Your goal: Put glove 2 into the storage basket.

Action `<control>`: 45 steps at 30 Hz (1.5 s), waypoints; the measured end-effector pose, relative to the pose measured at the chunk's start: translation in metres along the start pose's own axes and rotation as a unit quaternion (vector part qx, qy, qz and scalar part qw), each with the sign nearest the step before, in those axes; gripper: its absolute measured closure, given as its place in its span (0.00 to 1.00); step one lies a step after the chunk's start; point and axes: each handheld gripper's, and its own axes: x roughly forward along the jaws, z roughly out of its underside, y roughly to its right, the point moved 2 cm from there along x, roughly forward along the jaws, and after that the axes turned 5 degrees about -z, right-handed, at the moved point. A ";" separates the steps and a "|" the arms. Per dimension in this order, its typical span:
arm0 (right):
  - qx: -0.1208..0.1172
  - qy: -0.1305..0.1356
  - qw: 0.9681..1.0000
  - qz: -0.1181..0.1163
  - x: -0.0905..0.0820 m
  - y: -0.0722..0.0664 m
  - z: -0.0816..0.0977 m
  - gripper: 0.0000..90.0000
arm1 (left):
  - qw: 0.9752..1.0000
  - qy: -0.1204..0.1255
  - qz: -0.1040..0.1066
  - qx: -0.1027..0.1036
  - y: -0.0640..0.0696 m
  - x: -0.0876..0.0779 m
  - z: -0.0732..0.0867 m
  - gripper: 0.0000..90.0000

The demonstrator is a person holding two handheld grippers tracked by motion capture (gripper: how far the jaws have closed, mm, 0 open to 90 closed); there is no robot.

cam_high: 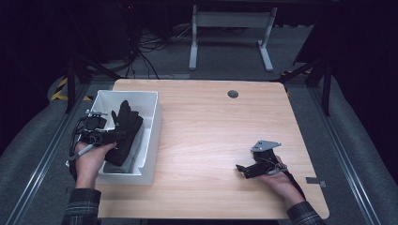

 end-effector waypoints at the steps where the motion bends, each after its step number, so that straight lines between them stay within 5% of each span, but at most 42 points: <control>1: 0.000 0.000 1.000 0.000 0.000 0.000 0.000 0.00 | 1.000 -0.002 -0.004 -0.005 -0.001 0.002 0.001 0.66; 11: -0.001 0.000 1.000 0.000 0.000 0.000 0.000 0.00 | 1.000 0.007 -0.030 -0.007 -0.003 0.001 -0.001 0.36; 22: 0.000 0.000 1.000 0.000 0.000 0.000 0.000 0.00 | 0.999 0.037 -0.031 0.014 0.006 -0.012 -0.012 0.29; 32: 0.000 0.000 1.000 0.000 0.000 0.000 0.000 0.00 | 0.997 0.062 0.014 0.052 0.046 -0.019 -0.027 0.29; 45: 0.000 0.000 1.000 0.000 0.000 0.000 0.000 0.00 | 0.987 0.086 0.076 0.117 0.112 -0.023 -0.041 0.27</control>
